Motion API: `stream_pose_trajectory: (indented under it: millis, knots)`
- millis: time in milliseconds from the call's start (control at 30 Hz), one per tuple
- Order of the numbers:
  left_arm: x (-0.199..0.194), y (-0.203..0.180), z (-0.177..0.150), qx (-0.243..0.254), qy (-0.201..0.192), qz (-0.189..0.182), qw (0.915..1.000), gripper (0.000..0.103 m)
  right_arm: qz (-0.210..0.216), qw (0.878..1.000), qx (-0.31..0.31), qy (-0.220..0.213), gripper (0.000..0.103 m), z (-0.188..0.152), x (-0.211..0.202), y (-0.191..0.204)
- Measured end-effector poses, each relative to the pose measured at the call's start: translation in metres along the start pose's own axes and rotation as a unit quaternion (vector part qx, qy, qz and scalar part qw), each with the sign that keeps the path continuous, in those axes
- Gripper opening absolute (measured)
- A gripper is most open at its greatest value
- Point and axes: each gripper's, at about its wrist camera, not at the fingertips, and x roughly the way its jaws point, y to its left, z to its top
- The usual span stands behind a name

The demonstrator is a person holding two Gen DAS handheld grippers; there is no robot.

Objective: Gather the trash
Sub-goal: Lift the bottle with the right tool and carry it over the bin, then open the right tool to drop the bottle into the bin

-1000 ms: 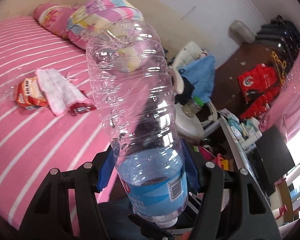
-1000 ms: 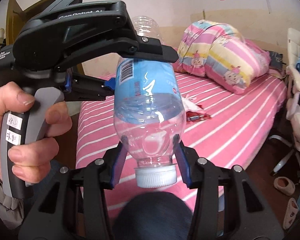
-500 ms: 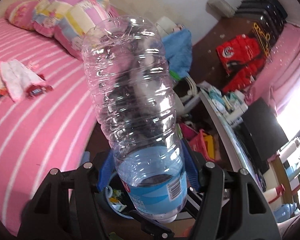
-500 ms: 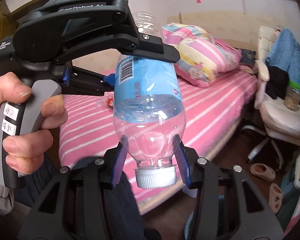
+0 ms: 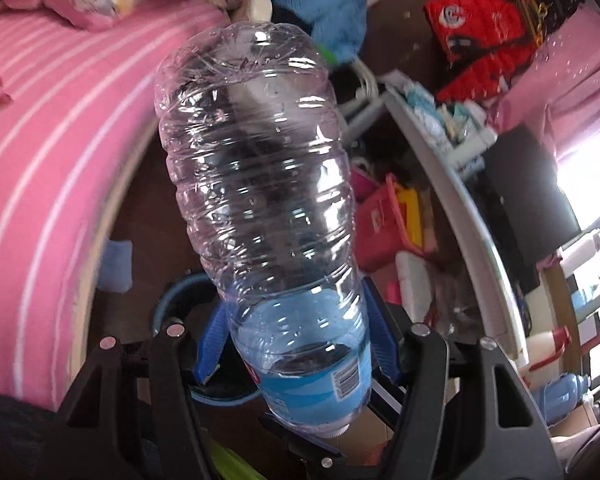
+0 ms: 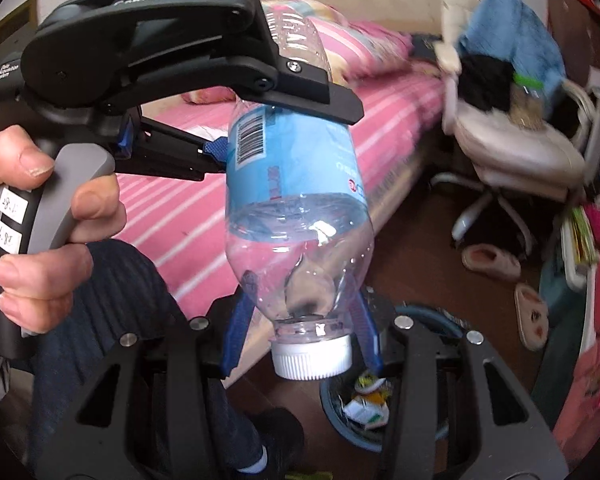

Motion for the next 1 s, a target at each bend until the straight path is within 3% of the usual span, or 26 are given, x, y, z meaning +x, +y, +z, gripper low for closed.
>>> stream_pose_trajectory:
  millis: [400,867,933,1000]
  knots:
    - [0.121,0.014,-0.022,-0.026,0.12,-0.005,0.9925,0.06,-0.021,0.994,0.084,0.074,0.047,-0.053,0.029,-0.055]
    - [0.206,0.049,-0.049,-0.078,0.214,-0.026,0.9735,0.061,-0.032,0.979,0.142,0.145,0.047,-0.102,0.06,-0.088]
    - [0.219,0.058,-0.054,-0.095,0.23,-0.024,0.9682,0.063,-0.031,0.974,0.157,0.162,0.047,-0.108,0.066,-0.094]
    - [0.227,0.064,-0.059,-0.1,0.248,-0.007,0.9636,0.078,-0.036,0.968,0.173,0.175,0.056,-0.111,0.071,-0.1]
